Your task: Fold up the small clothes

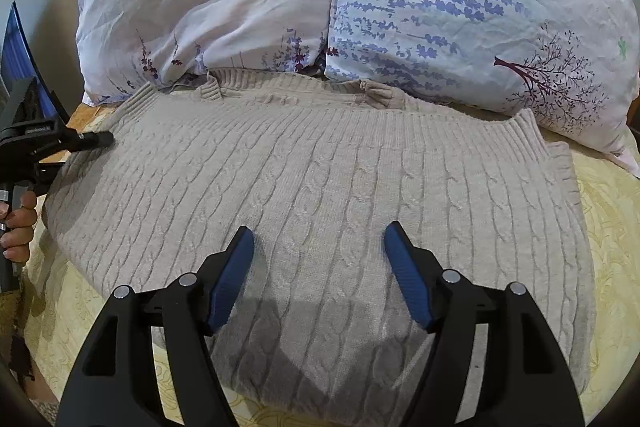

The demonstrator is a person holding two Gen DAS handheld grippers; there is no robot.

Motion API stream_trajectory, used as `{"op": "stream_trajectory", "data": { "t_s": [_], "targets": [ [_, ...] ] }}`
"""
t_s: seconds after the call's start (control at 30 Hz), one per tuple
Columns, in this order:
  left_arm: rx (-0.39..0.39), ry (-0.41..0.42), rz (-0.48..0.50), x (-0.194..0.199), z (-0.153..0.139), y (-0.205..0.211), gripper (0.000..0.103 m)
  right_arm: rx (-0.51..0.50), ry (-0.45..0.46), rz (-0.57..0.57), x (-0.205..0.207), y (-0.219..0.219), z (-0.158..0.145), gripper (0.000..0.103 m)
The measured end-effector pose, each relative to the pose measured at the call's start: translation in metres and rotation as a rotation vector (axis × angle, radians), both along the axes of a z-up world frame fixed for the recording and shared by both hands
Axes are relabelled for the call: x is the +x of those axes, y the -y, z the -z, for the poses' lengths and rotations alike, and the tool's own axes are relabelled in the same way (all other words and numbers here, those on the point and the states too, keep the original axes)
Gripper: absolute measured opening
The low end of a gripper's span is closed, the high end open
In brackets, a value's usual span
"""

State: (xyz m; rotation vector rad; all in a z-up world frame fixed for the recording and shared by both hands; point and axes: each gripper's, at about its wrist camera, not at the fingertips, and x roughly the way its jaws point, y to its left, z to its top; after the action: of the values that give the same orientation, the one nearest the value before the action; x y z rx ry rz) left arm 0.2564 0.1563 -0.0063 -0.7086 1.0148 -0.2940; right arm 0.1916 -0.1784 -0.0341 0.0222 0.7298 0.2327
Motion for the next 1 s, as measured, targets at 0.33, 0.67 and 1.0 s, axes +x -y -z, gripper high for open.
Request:
{"op": "stream_trajectory", "data": {
  "t_s": [0.33,0.67,1.0],
  "targets": [
    [-0.077,0.079,0.011,-0.004,-0.041,0.030,0.018,0.179,-0.009,-0.005,-0.008,0.031,-0.011,0.070],
    [-0.228,0.158,0.140,0.012,-0.084,0.128,0.016,0.296,0.017,0.049,-0.026,0.085,-0.017,0.071],
    [-0.240,0.033,0.317,0.024,-0.034,0.277,0.018,0.515,0.017,0.116,-0.038,0.154,-0.007,0.071]
  ]
}}
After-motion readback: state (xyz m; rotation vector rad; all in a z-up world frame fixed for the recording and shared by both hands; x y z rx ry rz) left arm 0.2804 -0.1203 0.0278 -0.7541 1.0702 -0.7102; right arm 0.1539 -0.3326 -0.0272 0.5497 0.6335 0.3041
